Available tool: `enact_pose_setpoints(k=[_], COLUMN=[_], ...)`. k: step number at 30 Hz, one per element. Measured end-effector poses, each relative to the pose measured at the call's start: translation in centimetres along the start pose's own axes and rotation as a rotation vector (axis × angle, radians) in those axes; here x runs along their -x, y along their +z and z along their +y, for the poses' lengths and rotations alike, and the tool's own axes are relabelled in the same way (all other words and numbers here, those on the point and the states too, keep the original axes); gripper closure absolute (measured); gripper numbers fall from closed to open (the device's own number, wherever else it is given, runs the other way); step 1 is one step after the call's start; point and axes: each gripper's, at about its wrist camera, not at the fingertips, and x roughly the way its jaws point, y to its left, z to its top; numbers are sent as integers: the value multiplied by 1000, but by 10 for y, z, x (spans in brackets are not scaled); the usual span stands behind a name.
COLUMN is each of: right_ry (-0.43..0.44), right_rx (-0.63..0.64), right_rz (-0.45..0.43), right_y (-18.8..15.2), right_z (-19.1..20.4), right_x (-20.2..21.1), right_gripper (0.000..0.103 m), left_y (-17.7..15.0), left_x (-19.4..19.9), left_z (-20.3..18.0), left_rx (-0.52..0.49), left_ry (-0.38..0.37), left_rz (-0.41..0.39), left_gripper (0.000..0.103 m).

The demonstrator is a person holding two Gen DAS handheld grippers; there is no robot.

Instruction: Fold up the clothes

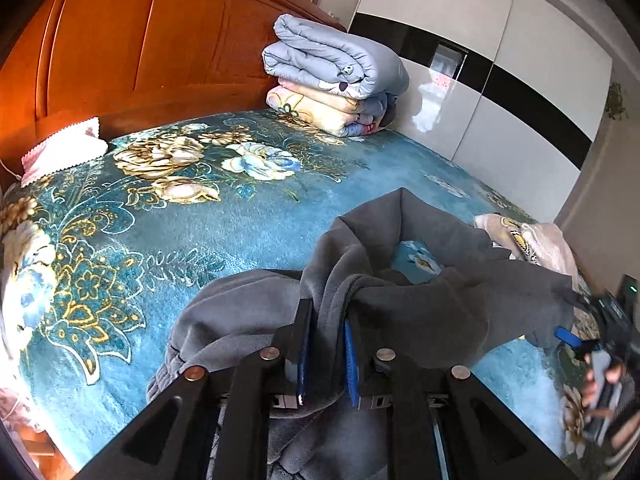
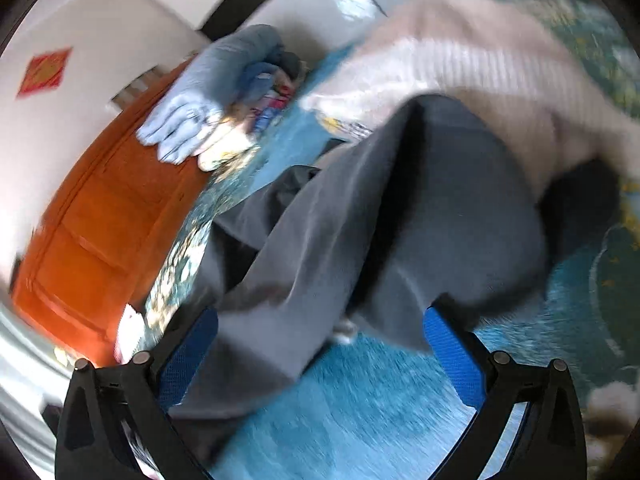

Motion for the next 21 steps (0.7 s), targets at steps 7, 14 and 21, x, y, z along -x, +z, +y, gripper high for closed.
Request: enact_pose_setpoints(k=[7,14,21], right_ry=[39,170,95], right_rx=[-153,-24,56], right_rz=[-9,-271,-631], right_y=[15,19,-13], right_z=[-19,-21,-40], right_x=[15,167,380], right_gripper=[96,97,97], left_y=[1,10,15], left_x=[4,51,108], left_z=[-13,-98,-216], left_rx=[-61,-251,-420], left_ry=[20,-191,-603], left_rz=[-13,-102,-153], left_gripper=[89,91,91])
